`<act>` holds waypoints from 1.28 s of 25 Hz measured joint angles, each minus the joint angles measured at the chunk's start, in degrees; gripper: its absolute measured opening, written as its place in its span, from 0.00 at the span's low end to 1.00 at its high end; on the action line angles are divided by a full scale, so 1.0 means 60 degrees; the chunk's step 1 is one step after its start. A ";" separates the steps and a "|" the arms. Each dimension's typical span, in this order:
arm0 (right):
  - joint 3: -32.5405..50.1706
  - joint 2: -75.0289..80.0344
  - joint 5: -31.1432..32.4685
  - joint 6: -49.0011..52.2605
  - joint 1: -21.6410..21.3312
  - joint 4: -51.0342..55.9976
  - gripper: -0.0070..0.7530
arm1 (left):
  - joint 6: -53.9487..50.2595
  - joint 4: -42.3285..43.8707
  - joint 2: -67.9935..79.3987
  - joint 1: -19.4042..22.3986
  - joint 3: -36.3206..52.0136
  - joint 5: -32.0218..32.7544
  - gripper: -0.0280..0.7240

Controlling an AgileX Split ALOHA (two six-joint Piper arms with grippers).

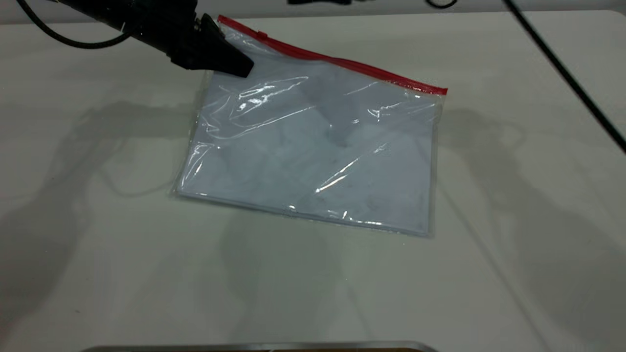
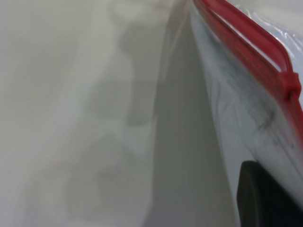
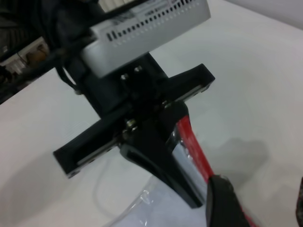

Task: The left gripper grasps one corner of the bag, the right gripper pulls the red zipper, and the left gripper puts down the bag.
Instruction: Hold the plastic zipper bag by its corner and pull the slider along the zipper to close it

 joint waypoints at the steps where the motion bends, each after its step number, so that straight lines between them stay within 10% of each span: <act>1: -0.0165 0.0162 0.0004 0.0088 0.0037 0.0000 0.55 | 0.0000 0.0105 0.0000 0.0000 0.0000 0.0008 0.11; 32: -0.1184 0.1793 -0.0184 0.0055 0.0815 0.0991 0.47 | 0.0066 0.0312 0.0000 -0.0045 0.0000 -0.0005 0.11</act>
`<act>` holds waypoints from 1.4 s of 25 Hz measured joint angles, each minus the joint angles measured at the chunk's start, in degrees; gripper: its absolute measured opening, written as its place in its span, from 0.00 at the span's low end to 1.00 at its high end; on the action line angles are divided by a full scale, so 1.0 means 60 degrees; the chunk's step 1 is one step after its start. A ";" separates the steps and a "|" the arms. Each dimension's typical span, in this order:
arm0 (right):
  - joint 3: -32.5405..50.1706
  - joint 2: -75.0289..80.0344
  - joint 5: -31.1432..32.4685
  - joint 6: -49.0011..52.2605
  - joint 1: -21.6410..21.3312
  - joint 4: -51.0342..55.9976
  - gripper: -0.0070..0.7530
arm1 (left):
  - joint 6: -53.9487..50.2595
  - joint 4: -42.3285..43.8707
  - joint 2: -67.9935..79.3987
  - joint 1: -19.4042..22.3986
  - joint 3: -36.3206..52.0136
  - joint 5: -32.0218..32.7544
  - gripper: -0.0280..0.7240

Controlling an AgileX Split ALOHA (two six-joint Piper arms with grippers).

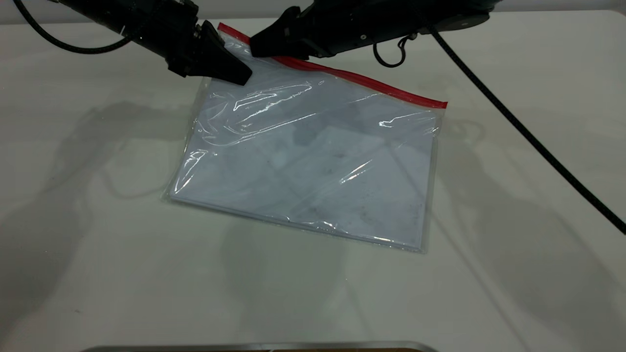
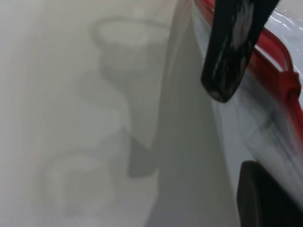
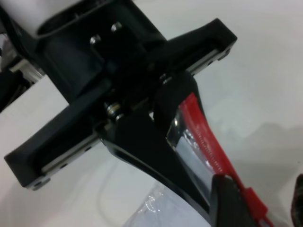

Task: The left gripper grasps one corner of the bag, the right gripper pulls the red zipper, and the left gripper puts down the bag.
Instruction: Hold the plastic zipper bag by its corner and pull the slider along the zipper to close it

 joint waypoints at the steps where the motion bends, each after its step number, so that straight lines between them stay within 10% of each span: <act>1: 0.0000 0.0000 0.0000 -0.0042 0.0000 0.0000 0.44 | 0.0000 -0.0001 0.0000 0.0000 0.0000 -0.0002 0.11; 9: 0.0000 0.0000 0.0211 -0.0363 -0.0008 -0.0010 0.07 | -0.0010 0.0023 0.0000 -0.0003 0.0000 -0.0001 0.11; 35: -0.0160 -0.0136 0.0926 -0.0427 -0.0773 -0.0682 0.06 | 0.1330 -0.2356 0.0065 0.0376 0.0000 0.1038 0.11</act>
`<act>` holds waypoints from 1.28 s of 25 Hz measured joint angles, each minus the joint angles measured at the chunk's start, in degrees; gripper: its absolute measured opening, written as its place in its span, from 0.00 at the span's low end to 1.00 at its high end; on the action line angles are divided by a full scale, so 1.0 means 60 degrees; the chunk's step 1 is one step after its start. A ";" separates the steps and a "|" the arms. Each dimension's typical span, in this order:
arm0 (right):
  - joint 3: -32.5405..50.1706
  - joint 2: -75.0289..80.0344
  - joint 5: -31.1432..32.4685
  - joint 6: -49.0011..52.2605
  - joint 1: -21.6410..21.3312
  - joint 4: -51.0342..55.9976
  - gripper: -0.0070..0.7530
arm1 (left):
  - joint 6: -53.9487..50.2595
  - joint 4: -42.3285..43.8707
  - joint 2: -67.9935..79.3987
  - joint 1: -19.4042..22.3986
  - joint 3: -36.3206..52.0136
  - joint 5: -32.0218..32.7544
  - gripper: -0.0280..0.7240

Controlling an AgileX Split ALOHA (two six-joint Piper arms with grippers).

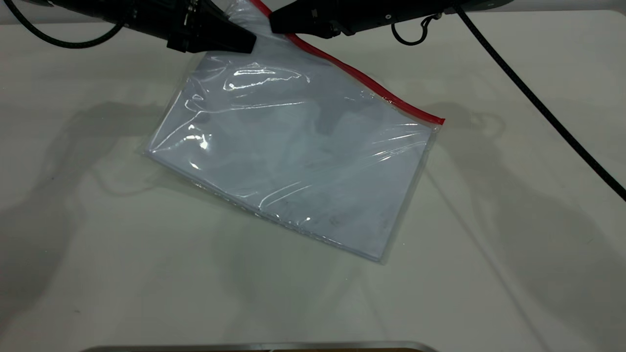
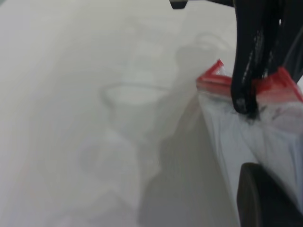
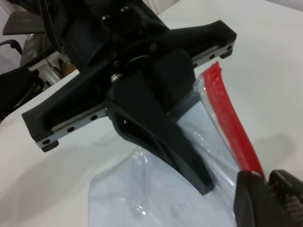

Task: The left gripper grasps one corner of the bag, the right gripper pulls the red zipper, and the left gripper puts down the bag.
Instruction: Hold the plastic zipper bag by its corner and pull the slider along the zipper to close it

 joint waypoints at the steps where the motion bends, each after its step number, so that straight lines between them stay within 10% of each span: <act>1: 0.0000 0.0000 0.0000 0.0000 -0.0019 0.0009 0.06 | 0.0096 -0.0109 0.0000 0.0000 0.0000 0.0000 0.11; 32: -0.0039 0.0713 -0.0171 0.0733 -0.1176 -0.1860 0.08 | 0.0596 -0.2214 0.0147 0.0391 0.0089 0.0666 0.11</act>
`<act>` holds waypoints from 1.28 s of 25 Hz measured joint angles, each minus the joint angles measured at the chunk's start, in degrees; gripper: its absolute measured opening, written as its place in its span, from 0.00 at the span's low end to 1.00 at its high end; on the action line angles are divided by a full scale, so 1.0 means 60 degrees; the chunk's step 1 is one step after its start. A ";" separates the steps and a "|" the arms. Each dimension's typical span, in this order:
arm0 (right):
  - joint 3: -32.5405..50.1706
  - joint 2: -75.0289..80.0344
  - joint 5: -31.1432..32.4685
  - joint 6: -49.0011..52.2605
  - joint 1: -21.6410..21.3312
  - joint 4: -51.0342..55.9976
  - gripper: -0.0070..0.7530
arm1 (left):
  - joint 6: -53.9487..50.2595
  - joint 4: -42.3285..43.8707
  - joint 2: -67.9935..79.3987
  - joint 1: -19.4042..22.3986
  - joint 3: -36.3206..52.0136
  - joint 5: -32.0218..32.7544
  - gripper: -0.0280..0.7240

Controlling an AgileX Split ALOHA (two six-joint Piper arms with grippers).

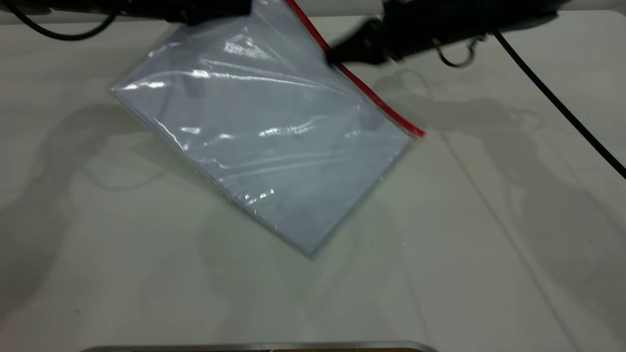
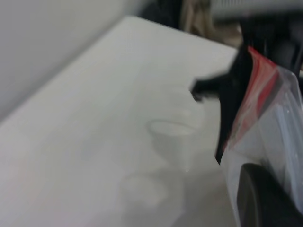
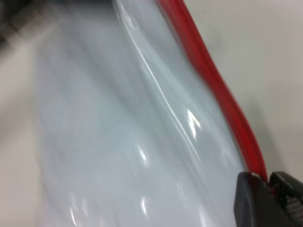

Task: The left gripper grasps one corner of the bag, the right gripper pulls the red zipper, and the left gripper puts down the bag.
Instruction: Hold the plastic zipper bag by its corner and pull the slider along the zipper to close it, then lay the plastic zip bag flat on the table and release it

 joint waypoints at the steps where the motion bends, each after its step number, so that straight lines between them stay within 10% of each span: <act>1: 0.0038 0.0023 -0.0139 0.0163 -0.0094 -0.0421 0.08 | 0.0000 -0.0025 -0.0022 0.0030 0.0000 0.0020 0.11; 18: 0.0039 -0.0280 0.0759 0.4814 -0.1216 -0.5700 0.13 | -0.0176 0.0080 -0.0073 0.0013 -0.0018 0.0237 0.11; 26: -0.0304 -0.0913 0.1405 0.5392 -0.1389 -0.5541 0.60 | -0.3190 0.1604 -0.0163 -0.0031 -0.0018 -0.0622 0.14; 32: -0.1033 -0.2299 0.2670 0.6181 -0.1411 -0.3701 0.68 | -0.6818 0.2355 0.0081 -0.0622 -0.0018 -0.1440 0.45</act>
